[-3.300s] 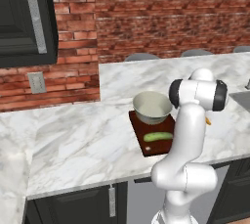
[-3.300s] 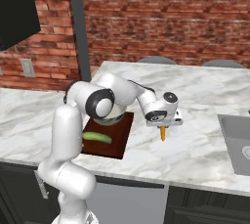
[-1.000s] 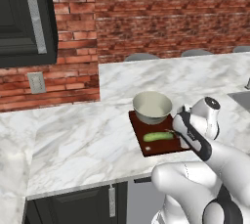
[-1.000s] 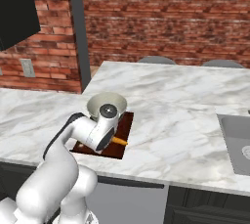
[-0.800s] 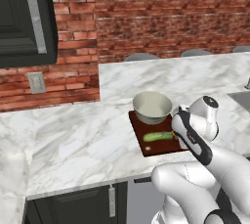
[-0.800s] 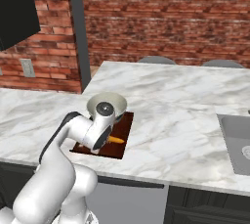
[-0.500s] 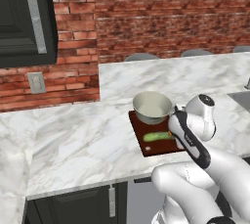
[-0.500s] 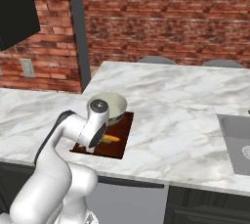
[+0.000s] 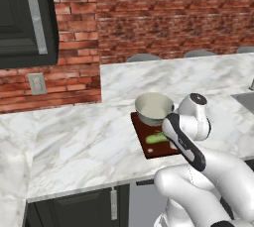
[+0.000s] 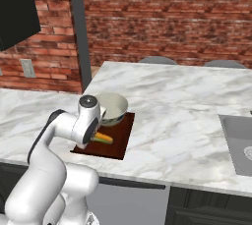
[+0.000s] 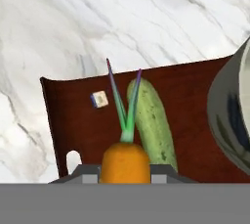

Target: Place the two vegetables and bowl onto the tray for setting up a vegetable dip station.

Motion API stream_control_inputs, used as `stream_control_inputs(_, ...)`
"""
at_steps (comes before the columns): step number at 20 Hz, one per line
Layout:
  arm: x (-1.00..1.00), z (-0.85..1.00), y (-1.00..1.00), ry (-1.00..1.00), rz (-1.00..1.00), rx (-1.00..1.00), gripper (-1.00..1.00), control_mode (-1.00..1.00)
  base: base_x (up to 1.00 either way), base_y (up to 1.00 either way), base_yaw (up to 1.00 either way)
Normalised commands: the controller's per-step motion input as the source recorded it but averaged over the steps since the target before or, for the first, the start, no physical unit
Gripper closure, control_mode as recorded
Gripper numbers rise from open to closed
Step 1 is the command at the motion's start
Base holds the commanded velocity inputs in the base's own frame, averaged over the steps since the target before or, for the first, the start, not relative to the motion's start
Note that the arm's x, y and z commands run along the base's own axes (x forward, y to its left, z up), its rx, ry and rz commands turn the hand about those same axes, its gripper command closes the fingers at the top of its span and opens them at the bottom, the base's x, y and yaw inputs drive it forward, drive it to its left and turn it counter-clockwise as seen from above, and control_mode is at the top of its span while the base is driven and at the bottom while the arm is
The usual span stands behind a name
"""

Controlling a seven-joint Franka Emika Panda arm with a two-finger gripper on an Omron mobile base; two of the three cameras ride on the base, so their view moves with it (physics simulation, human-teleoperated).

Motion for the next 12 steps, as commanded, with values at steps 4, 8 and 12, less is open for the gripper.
stream_control_inputs(4,-0.22,-0.45,0.09,0.11,-0.12,0.0,1.0,-1.0,0.0,0.0,0.0)
stream_control_inputs(8,-0.31,-0.46,0.0,0.12,0.0,0.0,1.0,-1.0,0.0,0.0,0.0)
stream_control_inputs(12,-0.28,-0.33,0.05,0.03,0.08,0.0,1.0,-1.0,0.0,0.0,0.0)
